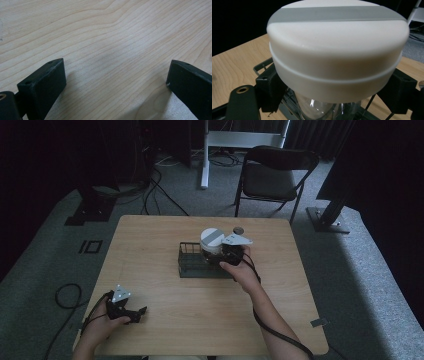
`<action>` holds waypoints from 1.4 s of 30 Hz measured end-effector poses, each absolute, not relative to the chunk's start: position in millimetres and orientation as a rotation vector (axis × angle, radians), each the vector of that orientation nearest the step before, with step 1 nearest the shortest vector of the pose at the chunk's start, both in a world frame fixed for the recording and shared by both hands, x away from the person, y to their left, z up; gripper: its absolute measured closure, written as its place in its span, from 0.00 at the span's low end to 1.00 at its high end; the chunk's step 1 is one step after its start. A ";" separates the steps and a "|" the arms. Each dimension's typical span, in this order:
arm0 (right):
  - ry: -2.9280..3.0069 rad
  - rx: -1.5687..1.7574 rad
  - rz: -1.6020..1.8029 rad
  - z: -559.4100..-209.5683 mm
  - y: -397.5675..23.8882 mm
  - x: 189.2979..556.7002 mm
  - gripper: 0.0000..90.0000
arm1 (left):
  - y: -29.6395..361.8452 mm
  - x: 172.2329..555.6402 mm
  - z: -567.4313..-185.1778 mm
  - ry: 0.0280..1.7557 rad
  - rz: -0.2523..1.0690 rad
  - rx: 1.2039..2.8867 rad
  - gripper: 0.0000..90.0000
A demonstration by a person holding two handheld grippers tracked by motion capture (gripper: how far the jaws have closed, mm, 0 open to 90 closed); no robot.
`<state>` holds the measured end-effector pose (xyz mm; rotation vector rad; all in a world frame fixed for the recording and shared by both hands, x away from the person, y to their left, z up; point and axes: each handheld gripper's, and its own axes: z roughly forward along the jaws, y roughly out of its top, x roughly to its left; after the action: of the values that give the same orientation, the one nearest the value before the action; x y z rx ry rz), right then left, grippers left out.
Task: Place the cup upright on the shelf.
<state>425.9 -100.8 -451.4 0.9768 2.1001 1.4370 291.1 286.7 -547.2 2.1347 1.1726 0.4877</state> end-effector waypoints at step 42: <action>2.018 1.131 1.276 -475.8 -82.1 427.7 0.20 | 286.7 290.9 -547.1 1.171 0.488 2.136 0.03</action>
<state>427.7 -82.1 -475.8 1.1307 2.0182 1.2764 290.9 286.7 -547.1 2.1355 1.1714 0.4879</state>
